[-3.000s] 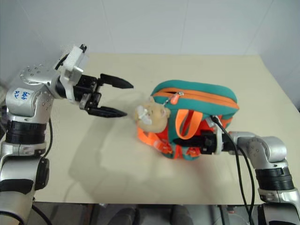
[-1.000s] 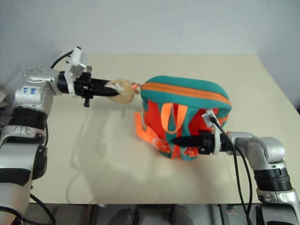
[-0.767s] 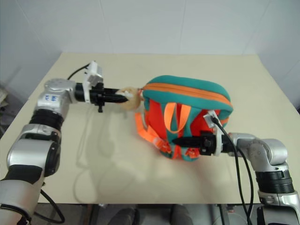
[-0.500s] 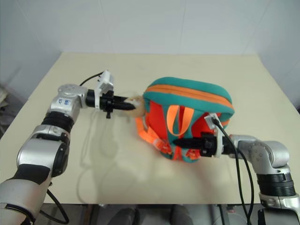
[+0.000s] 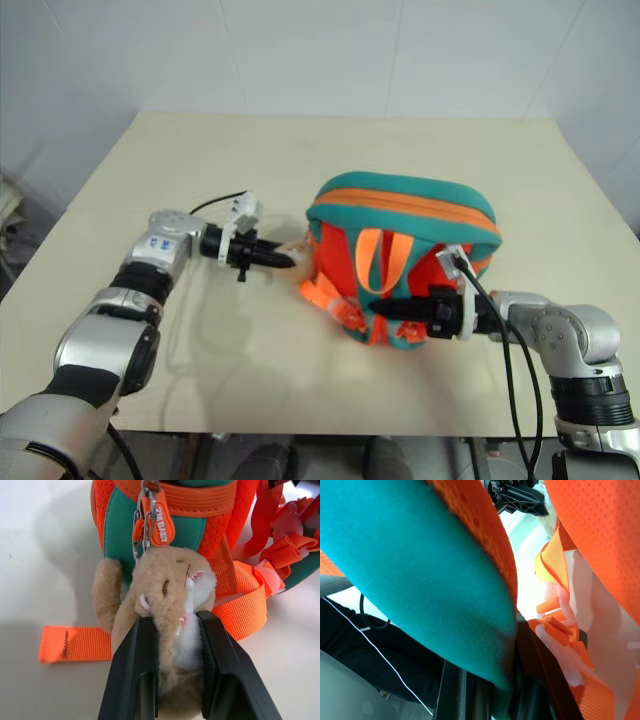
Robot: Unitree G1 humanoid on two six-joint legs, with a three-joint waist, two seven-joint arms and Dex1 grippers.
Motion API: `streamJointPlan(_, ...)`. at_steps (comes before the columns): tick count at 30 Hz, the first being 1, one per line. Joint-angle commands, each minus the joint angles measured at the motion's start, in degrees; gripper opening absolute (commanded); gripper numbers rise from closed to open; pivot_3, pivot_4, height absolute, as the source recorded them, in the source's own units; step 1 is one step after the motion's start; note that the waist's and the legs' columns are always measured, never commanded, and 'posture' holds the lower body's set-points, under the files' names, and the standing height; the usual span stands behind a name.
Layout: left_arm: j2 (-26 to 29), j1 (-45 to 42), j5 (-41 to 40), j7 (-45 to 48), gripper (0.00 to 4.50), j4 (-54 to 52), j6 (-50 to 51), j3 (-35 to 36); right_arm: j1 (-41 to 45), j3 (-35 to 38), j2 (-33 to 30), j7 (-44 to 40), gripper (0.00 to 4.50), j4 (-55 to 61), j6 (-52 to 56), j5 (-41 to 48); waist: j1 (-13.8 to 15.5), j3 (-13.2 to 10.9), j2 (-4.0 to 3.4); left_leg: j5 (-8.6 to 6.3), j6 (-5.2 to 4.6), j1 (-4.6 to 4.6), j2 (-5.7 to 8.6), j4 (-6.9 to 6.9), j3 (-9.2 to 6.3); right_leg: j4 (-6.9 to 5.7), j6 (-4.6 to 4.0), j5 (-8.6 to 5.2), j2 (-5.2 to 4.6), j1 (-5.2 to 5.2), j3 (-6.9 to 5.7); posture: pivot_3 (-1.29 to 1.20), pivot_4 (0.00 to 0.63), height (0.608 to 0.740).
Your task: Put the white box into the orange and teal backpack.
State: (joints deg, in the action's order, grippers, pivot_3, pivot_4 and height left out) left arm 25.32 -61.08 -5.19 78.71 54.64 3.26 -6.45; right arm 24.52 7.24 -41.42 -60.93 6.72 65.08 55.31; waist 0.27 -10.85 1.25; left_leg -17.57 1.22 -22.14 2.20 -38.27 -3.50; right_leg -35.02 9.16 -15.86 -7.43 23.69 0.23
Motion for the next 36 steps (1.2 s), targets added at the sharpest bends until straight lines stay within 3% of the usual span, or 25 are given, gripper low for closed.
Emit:
streamJointPlan(1, 2.15, 3.51, -3.15, 3.47, 1.32, -10.53, 1.96, 1.44, 1.25, 2.23, -2.08, -0.03, 0.52, 2.67, 0.63, 1.83, -0.1, 0.0, 0.0, 0.0, 0.0, -0.01, 0.0, 0.02, 0.0, 0.02, 0.0, 0.0, 0.0, 0.01, 0.0, 0.0, 0.15, 0.74)
streamJointPlan(6, 10.68, 17.31, -9.55, 5.97, 2.84, -39.55, 10.58, 4.07, -1.63, 1.76, -8.25, -4.39, 2.16, 8.17, -8.82, -4.63, -0.54, 0.0, -0.01, -0.03, 0.0, -0.09, -0.06, 0.24, -0.07, 0.14, 0.0, 0.0, -0.04, 0.23, 0.09, 0.0, 0.15, 0.74)
streamJointPlan(11, 18.04, 23.44, -12.39, 2.9, 4.4, -48.31, 14.58, 9.02, -4.92, 5.39, -12.54, -5.17, 3.9, 4.37, -14.78, -9.1, -0.06, -0.01, -0.01, -0.08, -0.01, -0.1, -0.06, 0.21, -0.13, 0.19, -0.01, -0.01, -0.07, 0.27, 0.07, 0.0, 0.15, 0.74)
streamJointPlan(13, 20.45, 25.25, -12.66, 2.35, 4.5, -48.94, 12.93, 10.92, -7.05, 7.37, -14.49, -7.11, 4.48, 4.11, -17.72, -10.39, 0.16, -0.01, -0.01, -0.08, -0.02, -0.08, -0.03, 0.17, 0.01, 0.2, -0.01, 0.0, -0.06, 0.18, 0.02, 0.0, 0.15, 0.74)
streamJointPlan(20, 23.16, 33.92, -18.46, -0.39, 4.5, -55.85, 17.85, 16.4, -12.77, 13.89, -19.27, -9.88, 4.49, -0.03, -23.35, -13.95, 0.4, 0.0, -0.02, -0.21, -0.28, 0.06, -0.06, 0.19, 0.12, 0.27, -0.04, 0.03, -0.05, 0.0, -0.02, 0.0, 0.15, 0.74)
streamJointPlan(28, 18.36, 45.97, -23.36, -6.87, 4.5, -66.0, 16.69, 18.59, -16.92, 15.61, -21.8, -15.31, 4.49, -2.37, -32.34, -18.54, -0.15, 0.0, -0.02, -0.19, -0.24, 0.07, -0.1, 0.2, 0.16, 0.29, -0.04, 0.03, -0.07, 0.0, 0.01, 0.0, 0.15, 0.74)
streamJointPlan(36, 18.63, 46.05, -22.18, -7.94, 4.5, -64.36, 12.1, 18.22, -8.39, 9.63, -22.68, -21.48, 4.49, -13.81, -45.42, -25.94, -0.44, -0.01, -0.04, -0.17, -0.23, 0.46, -0.14, 0.22, 0.31, 0.52, -0.23, 0.21, -0.03, -0.27, 0.02, 0.0, 0.15, 0.74)
